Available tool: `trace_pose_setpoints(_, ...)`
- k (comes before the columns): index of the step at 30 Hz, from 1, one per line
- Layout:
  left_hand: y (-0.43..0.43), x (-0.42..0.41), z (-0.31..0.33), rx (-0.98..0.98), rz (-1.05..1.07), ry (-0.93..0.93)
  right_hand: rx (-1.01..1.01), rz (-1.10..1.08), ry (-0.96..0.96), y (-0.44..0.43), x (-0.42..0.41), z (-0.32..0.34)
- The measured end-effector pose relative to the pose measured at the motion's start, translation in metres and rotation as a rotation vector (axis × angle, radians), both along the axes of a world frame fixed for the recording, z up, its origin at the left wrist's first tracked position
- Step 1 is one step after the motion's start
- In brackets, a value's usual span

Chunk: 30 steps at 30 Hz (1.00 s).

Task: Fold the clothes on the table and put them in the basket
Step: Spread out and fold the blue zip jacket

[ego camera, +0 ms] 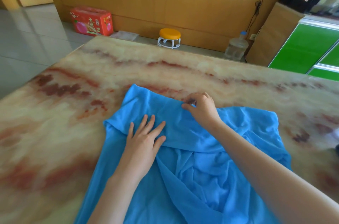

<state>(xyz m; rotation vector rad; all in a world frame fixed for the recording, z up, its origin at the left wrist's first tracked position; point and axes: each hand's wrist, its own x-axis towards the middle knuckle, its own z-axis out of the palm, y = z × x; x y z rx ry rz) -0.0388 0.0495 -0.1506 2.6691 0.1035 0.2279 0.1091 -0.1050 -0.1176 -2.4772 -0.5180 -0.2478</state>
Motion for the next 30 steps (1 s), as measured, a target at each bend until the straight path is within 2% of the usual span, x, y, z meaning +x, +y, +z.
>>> trace_pose_setpoints(4, -0.004, 0.001, 0.003, 0.012, -0.001, -0.042, 0.033, -0.076, -0.028, 0.000, 0.007, 0.007)
trace_pose_setpoints(8, -0.008, -0.001, 0.003, 0.016, -0.036, -0.012, -0.128, -0.024, 0.049, 0.002, 0.016, 0.009)
trace_pose_setpoints(11, -0.006, -0.001, 0.002, 0.037, -0.016, 0.001, 0.007, -0.033, 0.102, -0.019, 0.011, 0.015)
trace_pose_setpoints(13, -0.004, 0.001, 0.001, 0.030, 0.022, -0.074, 0.084, -0.079, 0.129, -0.058, 0.008, 0.023)
trace_pose_setpoints(17, -0.010, 0.003, 0.002, -0.050, -0.030, -0.101, 0.024, -0.140, 0.304, -0.140, 0.001, 0.027)
trace_pose_setpoints(20, -0.019, 0.002, 0.004, -0.048, -0.101, -0.077, 0.003, -0.152, 0.450, -0.158, -0.010, 0.022)
trace_pose_setpoints(27, -0.025, 0.002, 0.002, -0.068, -0.175, 0.000, -0.194, 0.051, 0.458, -0.147, -0.020, 0.029)
trace_pose_setpoints(30, -0.025, 0.002, 0.001, -0.073, -0.177, 0.018, -0.207, 0.080, 0.478, -0.163, -0.027, 0.036)
